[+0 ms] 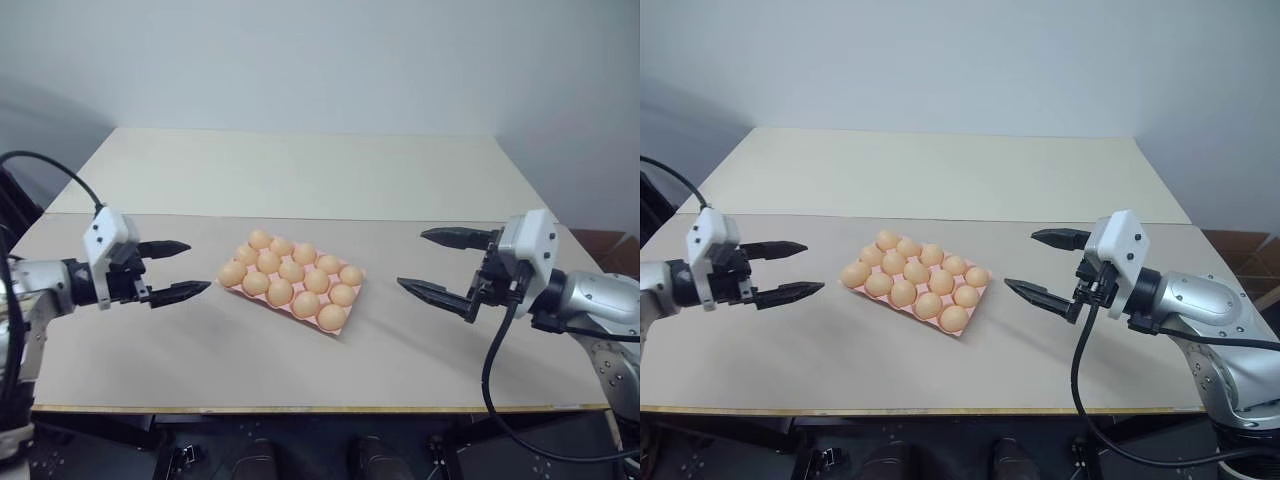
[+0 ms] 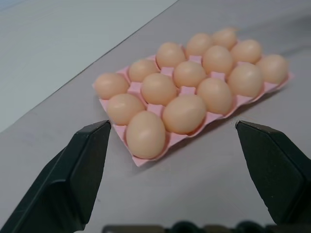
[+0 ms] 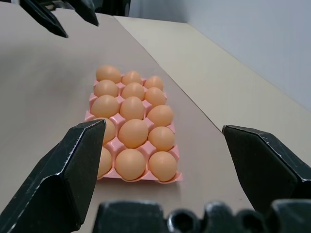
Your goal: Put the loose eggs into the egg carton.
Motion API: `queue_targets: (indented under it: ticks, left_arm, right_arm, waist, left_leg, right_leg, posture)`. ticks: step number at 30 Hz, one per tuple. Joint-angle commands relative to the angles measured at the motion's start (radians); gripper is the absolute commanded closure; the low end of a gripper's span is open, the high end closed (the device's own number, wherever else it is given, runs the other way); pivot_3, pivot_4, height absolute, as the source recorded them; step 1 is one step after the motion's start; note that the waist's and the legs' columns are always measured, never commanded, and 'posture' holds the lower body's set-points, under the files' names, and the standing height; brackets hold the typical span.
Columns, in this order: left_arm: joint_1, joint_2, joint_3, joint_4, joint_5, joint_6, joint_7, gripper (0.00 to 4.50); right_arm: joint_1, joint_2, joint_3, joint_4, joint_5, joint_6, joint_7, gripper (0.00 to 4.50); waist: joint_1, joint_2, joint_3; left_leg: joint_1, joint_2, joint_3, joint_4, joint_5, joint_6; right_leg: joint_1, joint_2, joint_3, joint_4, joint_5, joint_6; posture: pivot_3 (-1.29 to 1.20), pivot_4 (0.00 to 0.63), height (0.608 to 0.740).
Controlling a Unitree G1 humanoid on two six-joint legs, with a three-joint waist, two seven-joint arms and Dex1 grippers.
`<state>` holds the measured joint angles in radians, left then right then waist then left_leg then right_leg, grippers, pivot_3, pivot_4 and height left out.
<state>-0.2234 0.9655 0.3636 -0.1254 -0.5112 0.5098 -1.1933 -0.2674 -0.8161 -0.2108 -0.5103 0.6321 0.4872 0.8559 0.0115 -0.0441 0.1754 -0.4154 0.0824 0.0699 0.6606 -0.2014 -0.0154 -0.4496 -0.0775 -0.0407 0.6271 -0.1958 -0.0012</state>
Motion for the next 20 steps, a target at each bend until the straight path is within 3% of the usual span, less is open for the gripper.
queue_targets:
  ticks: [1,9,20]
  left_arm:
    - [0.096,0.011,0.133,-0.167,-0.069,0.064,0.041,0.03]
    - [0.336,-0.069,0.310,-0.351,-0.106,0.135,0.175,0.03]
    - [0.399,-0.069,0.389,-0.400,-0.169,0.158,0.224,0.03]
  right_arm:
    - [0.005,-0.013,-0.021,0.005,0.005,-0.027,0.035,0.00]
    - [-0.026,-0.015,0.012,0.069,-0.011,-0.037,0.103,0.00]
    - [-0.042,-0.010,0.039,0.114,-0.055,-0.075,0.161,0.00]
  waist:
    - [0.001,0.000,0.000]
    - [-0.001,0.000,0.000]
    - [0.001,0.000,0.000]
  left_leg:
    - [0.000,0.000,0.000,0.000,0.000,0.000]
    - [0.000,0.001,0.001,0.000,0.000,0.000]
    - [-0.001,0.001,0.002,0.000,0.000,0.000]
  right_leg:
    - [0.000,0.000,0.000,0.000,0.000,0.000]
    - [-0.002,0.000,0.000,0.001,0.000,0.000]
    - [-0.003,0.000,0.001,0.000,0.000,0.000]
  posture:
    - [0.00,0.150,0.740]
    - [0.00,0.150,0.740]
    - [0.00,0.150,0.740]
